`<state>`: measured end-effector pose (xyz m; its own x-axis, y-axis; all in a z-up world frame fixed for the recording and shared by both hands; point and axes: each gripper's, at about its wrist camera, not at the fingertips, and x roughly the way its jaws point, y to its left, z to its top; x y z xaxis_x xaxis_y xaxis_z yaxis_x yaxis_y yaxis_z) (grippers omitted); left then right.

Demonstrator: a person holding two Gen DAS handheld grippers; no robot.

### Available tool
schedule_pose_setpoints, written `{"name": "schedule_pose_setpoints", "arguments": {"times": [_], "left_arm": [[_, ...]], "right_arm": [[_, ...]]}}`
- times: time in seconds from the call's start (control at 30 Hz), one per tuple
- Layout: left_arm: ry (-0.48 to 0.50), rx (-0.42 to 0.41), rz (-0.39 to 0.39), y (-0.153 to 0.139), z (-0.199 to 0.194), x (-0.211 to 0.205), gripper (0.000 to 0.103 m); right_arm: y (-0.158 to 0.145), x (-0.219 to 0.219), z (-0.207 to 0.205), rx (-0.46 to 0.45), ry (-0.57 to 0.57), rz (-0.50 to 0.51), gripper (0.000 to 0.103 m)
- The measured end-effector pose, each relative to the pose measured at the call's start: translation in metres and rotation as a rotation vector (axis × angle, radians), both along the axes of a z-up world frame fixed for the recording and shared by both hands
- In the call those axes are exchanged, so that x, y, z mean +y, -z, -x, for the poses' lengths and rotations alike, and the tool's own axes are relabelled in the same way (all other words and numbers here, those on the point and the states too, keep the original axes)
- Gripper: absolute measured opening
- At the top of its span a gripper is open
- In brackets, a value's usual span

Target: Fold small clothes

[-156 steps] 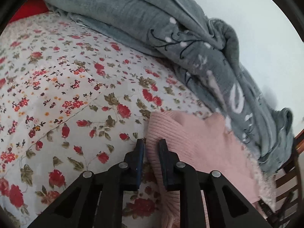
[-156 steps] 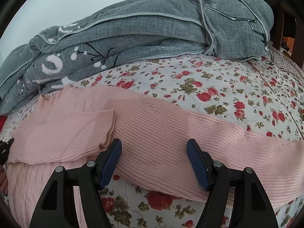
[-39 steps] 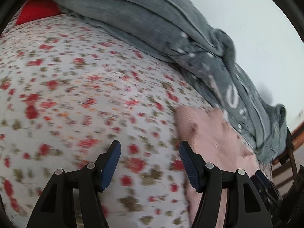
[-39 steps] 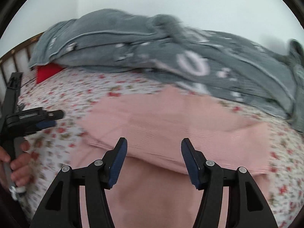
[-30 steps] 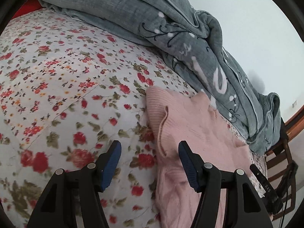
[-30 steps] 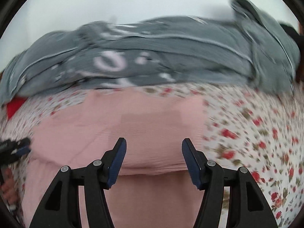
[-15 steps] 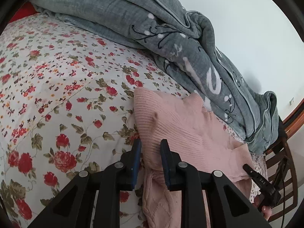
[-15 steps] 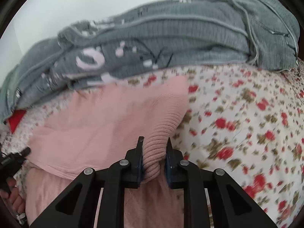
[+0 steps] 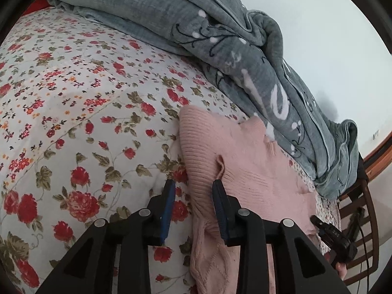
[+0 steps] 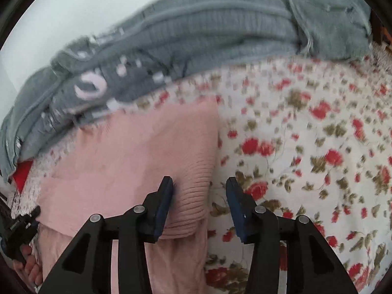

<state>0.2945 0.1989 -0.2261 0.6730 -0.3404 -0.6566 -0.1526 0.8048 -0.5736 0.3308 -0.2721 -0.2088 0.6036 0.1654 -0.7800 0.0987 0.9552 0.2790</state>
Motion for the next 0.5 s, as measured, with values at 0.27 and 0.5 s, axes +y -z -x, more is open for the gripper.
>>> {"name": "schedule_pose_setpoints", "arguments": {"times": [0.27,0.5], "left_arm": [[0.041,-0.094,-0.001,-0.017,0.005,-0.008,0.035],[0.072,-0.136,-0.118,-0.021,-0.012,-0.03,0.063]], "right_arm": [[-0.003,-0.005,0.006,-0.041,-0.014,0.038,0.028],[0.001,-0.014,0.005,-0.052,-0.017,-0.038,0.029]]}}
